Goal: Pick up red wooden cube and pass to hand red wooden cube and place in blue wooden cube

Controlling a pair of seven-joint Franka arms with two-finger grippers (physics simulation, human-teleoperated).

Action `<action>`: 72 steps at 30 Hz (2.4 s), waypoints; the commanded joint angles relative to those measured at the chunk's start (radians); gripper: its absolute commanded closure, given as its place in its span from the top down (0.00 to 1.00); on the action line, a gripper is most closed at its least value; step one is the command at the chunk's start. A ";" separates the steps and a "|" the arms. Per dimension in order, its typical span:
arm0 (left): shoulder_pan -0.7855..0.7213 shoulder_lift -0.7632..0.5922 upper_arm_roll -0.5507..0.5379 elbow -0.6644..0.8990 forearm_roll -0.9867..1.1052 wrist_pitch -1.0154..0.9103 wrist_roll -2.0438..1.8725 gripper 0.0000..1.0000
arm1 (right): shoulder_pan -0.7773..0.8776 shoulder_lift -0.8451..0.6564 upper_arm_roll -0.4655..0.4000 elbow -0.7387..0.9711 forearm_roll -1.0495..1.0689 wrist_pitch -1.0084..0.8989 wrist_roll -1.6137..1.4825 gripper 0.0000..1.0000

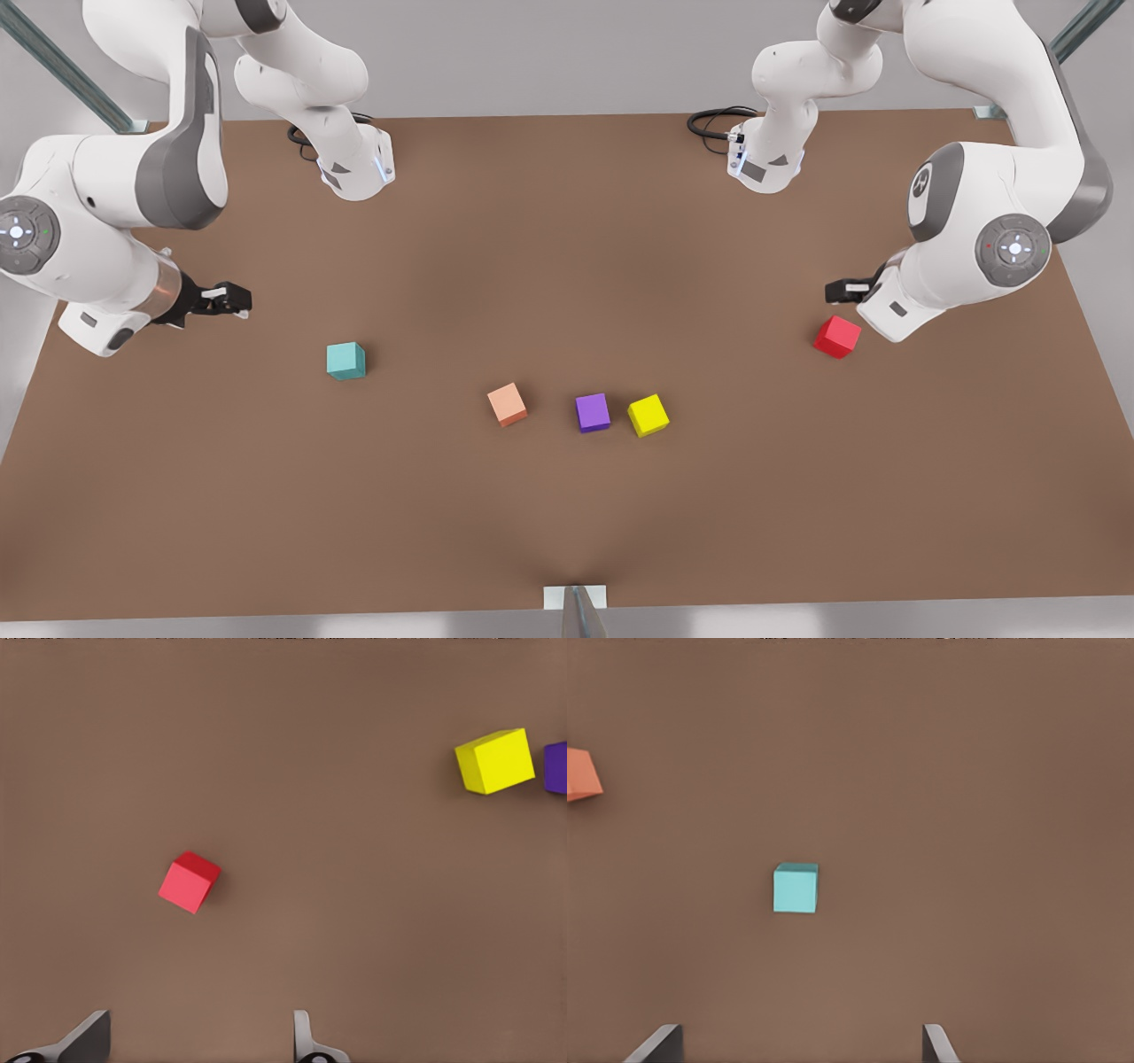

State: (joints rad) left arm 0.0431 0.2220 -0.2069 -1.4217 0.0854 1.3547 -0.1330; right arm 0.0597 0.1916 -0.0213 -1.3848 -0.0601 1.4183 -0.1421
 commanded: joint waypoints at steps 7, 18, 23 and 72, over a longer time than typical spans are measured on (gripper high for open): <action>-0.014 0.011 0.268 -0.428 -0.052 0.550 -0.177 1.00 | -0.003 0.000 0.000 -0.019 0.020 0.051 -0.030 1.00; 0.014 0.054 0.376 -0.787 -0.283 1.051 -0.525 1.00 | -0.008 0.000 -0.002 -0.066 0.028 0.085 -0.033 1.00; 0.017 0.060 0.394 -0.813 -0.292 1.060 -0.591 1.00 | -0.001 -0.001 -0.002 -0.069 0.028 0.090 -0.033 1.00; -0.026 0.637 -0.287 0.256 -0.696 0.345 -0.139 0.60 | 0.042 0.597 0.067 0.207 1.283 0.251 -2.062 1.00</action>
State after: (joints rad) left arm 0.0178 0.8494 -0.4900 -1.1816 -0.5169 1.8326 -0.6037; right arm 0.1016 0.7857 0.0454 -1.1778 1.0817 1.6318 -1.0625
